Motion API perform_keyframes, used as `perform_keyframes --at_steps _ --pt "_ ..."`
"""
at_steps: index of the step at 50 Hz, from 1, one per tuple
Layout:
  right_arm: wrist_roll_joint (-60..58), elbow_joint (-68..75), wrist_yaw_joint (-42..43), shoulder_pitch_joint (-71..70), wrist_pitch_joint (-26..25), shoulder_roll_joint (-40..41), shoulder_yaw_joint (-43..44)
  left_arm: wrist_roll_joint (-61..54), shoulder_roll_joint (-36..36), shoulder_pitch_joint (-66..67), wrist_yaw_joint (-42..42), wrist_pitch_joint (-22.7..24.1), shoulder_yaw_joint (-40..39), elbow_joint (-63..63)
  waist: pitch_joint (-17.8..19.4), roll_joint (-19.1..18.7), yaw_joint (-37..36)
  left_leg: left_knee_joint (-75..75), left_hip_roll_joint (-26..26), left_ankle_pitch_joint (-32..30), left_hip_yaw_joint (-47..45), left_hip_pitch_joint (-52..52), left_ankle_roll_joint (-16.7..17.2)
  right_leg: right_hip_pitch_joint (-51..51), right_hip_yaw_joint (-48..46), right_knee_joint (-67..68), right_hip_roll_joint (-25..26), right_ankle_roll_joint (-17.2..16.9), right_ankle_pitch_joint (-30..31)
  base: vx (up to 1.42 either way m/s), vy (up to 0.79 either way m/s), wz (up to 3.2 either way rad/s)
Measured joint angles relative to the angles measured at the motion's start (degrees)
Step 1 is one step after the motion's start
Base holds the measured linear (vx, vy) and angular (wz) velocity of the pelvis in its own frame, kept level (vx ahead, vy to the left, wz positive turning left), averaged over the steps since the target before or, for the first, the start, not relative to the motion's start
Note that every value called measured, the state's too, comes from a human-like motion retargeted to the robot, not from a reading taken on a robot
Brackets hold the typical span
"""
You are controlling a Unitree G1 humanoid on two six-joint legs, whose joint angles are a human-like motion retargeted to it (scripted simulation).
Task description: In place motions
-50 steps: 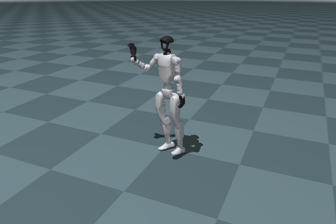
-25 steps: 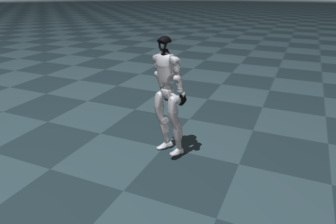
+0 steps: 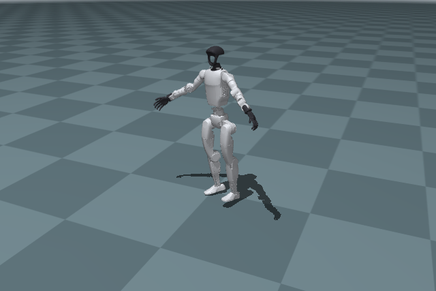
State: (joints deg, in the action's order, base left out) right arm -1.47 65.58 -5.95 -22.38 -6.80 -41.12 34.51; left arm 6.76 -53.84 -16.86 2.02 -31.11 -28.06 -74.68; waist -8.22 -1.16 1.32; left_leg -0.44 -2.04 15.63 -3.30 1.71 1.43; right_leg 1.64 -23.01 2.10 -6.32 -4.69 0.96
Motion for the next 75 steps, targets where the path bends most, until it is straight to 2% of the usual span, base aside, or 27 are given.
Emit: perform_keyframes --at_steps 2,5,10,15,20,23,25,28,30,32,35,37,41,43,47,50,52,57,65,67,70,75 --pt "0.4 -6.9 4.2 -3.8 -0.3 -3.6 -2.8 -6.1 -2.8 -5.1 -3.8 4.8 -1.8 3.9 -1.0 -0.3 -0.2 0.0 -0.1 0.1 0.2 0.0 -0.1 0.1 -0.1 0.0 0.0 0.0 -0.1 0.07 0.00 0.03" --pt "-1.0 -17.4 11.7 -10.4 -0.9 -7.7 -8.1 -11.4 -6.1 -12.4 -8.4 12.9 -0.2 10.7 -2.3 -0.6 0.0 0.0 -0.2 0.2 0.4 0.2 -0.2 0.1 -0.2 0.0 -0.1 -0.1 -0.3 0.04 -0.01 0.03" --pt "-4.4 -33.4 26.4 -21.1 0.0 -11.3 -17.5 -8.9 -8.1 -26.4 -15.1 21.1 9.1 25.8 -4.0 -0.7 0.4 0.2 -0.5 0.3 1.0 0.5 -0.4 0.1 -0.9 0.0 -0.3 -0.1 -0.6 0.00 0.00 0.00" --pt "-12.4 -47.4 39.9 -29.6 4.2 -13.3 -26.2 0.8 -10.3 -38.2 -20.2 28.3 20.9 40.4 -5.8 -1.1 0.3 0.2 -0.4 0.5 1.2 1.3 -0.4 0.8 -1.0 0.0 -0.2 -0.2 -0.8 0.02 0.00 0.02" --pt "-28.6 -62.0 43.1 -33.8 9.6 -20.1 -33.8 19.8 -15.3 -45.4 -24.0 34.2 30.6 53.1 -7.2 -1.6 0.3 0.1 -0.3 0.6 1.0 2.2 -0.4 1.9 -0.7 0.0 -0.2 -0.4 -0.9 0.00 0.00 0.00" --pt "-43.8 -70.9 46.2 -35.0 10.2 -24.2 -35.4 34.7 -18.4 -48.1 -26.6 35.0 33.5 60.2 -6.9 -1.7 0.1 0.0 -0.3 0.7 0.8 2.0 -0.5 1.9 -0.5 0.0 -0.1 -0.3 -0.9 0.00 0.00 0.00" --pt "-51.6 -75.8 51.5 -35.3 9.0 -26.1 -35.6 42.5 -18.9 -49.1 -31.2 35.3 34.3 63.8 -6.6 -1.7 0.0 0.0 -0.3 0.8 0.8 1.8 -0.5 1.8 -0.3 0.1 0.0 -0.3 -0.9 0.00 0.00 0.00" --pt "-55.3 -78.6 55.0 -34.4 9.0 -26.0 -35.1 44.8 -17.2 -48.9 -35.1 37.7 34.5 64.8 -6.3 -1.7 -0.3 0.1 -0.3 0.9 0.7 1.4 -0.6 1.4 -0.3 0.1 0.0 -0.3 -1.0 0.00 0.00 0.00" --pt "-53.7 -78.2 53.8 -32.3 8.5 -24.2 -33.0 40.4 -14.7 -47.5 -34.2 37.3 33.3 62.6 -6.4 -1.7 -0.3 0.0 -0.3 0.9 0.8 1.2 -0.6 1.3 -0.3 0.1 0.0 -0.3 -1.0 0.00 0.00 0.00" --pt "-51.0 -76.4 51.7 -29.4 6.1 -21.2 -29.8 33.4 -11.4 -45.7 -31.6 32.6 31.0 59.0 -6.7 -1.6 -0.3 0.0 -0.3 0.9 0.9 1.4 -0.6 1.3 -0.5 0.1 0.0 -0.3 -1.0 0.00 0.00 0.00" --pt "-46.7 -72.9 49.3 -24.9 1.2 -16.2 -24.1 21.4 -6.9 -43.0 -29.0 23.1 26.6 53.1 -7.4 -1.5 0.0 0.1 -0.3 0.8 1.2 1.7 -0.5 1.4 -0.9 0.1 -0.1 -0.4 -1.1 0.00 0.00 0.00" --pt "-44.0 -69.7 47.8 -22.5 -2.3 -12.9 -20.7 14.0 -4.2 -41.6 -27.0 18.9 23.6 48.6 -7.8 -1.3 0.0 0.1 -0.3 0.8 1.3 1.8 -0.5 1.5 -1.1 0.1 -0.1 -0.4 -1.1 0.00 0.00 0.00" --pt "-38.0 -61.2 44.1 -20.4 -6.6 -6.8 -15.4 0.8 -1.3 -38.9 -24.2 15.6 18.3 40.9 -8.3 -0.9 -0.1 0.1 -0.3 0.8 1.2 1.8 -0.5 1.5 -0.9 0.1 -0.1 -0.3 -1.1 0.00 0.00 0.00" --pt "-33.7 -56.6 42.0 -20.6 -8.1 -4.3 -14.0 -3.5 -1.0 -37.3 -25.3 16.8 15.9 38.5 -8.3 -0.7 -0.2 0.1 -0.4 0.8 1.1 1.7 -0.5 1.5 -0.8 0.1 -0.2 -0.3 -1.1 0.00 0.00 0.00" --pt "-21.3 -52.3 33.8 -20.6 -9.9 -1.8 -12.7 -6.4 -1.2 -34.4 -30.6 22.7 12.5 37.0 -8.0 -0.3 -0.3 0.0 -0.4 0.8 1.1 1.3 -0.5 1.2 -0.8 0.1 -0.2 -0.2 -1.1 0.00 0.00 0.00" --pt "-14.5 -53.4 32.2 -20.9 -7.5 -0.9 -13.0 -4.3 -1.4 -33.9 -33.3 25.4 12.2 38.2 -7.8 -0.3 -0.2 0.0 -0.4 0.9 1.2 1.2 -0.5 1.0 -1.0 0.1 -0.2 -0.2 -1.1 0.00 0.00 0.00" --pt "-14.7 -55.0 35.6 -21.3 -3.9 -1.7 -14.7 -1.7 -1.7 -34.4 -33.1 27.0 13.8 40.0 -7.7 -0.3 -0.2 0.0 -0.4 0.8 1.3 1.2 -0.4 1.0 -1.1 0.1 -0.2 -0.3 -1.1 0.00 0.00 0.00" --pt "-27.7 -61.0 41.9 -22.5 3.5 -6.9 -20.7 10.2 -3.4 -37.7 -30.5 31.8 20.1 46.5 -7.4 -0.2 -0.4 0.0 -0.3 0.7 1.4 1.2 -0.4 0.9 -1.3 0.1 -0.2 -0.3 -1.1 0.00 0.00 0.00" --pt "-55.4 -74.0 52.8 -26.3 14.0 -17.9 -29.9 33.8 -8.9 -43.4 -29.0 44.5 29.7 59.7 -7.3 -0.5 -0.7 0.0 -0.3 0.6 1.3 1.5 -0.3 1.2 -1.2 0.1 -0.2 -0.3 -1.1 0.00 0.00 0.00" --pt "-57.8 -76.0 53.6 -27.3 15.1 -19.6 -31.7 38.0 -10.0 -44.6 -28.3 45.3 31.6 62.1 -7.2 -0.5 -0.8 0.0 -0.3 0.7 1.3 1.5 -0.3 1.2 -1.2 0.0 -0.2 -0.3 -1.1 0.00 0.00 0.00" --pt "-58.0 -76.2 53.0 -28.0 15.6 -19.6 -32.6 41.6 -10.1 -45.3 -28.2 44.0 32.4 63.1 -7.1 -0.6 -0.9 0.0 -0.4 0.7 1.3 1.3 -0.4 1.0 -1.2 0.0 -0.2 -0.3 -1.1 0.00 0.00 0.00" --pt "-53.2 -68.9 53.6 -26.0 10.8 -13.4 -28.6 37.4 -7.0 -41.9 -30.3 41.1 28.3 57.9 -7.4 -0.5 -0.9 0.0 -0.6 0.7 1.3 1.3 -0.4 0.9 -1.2 0.1 -0.3 -0.3 -1.1 0.00 0.00 0.00"
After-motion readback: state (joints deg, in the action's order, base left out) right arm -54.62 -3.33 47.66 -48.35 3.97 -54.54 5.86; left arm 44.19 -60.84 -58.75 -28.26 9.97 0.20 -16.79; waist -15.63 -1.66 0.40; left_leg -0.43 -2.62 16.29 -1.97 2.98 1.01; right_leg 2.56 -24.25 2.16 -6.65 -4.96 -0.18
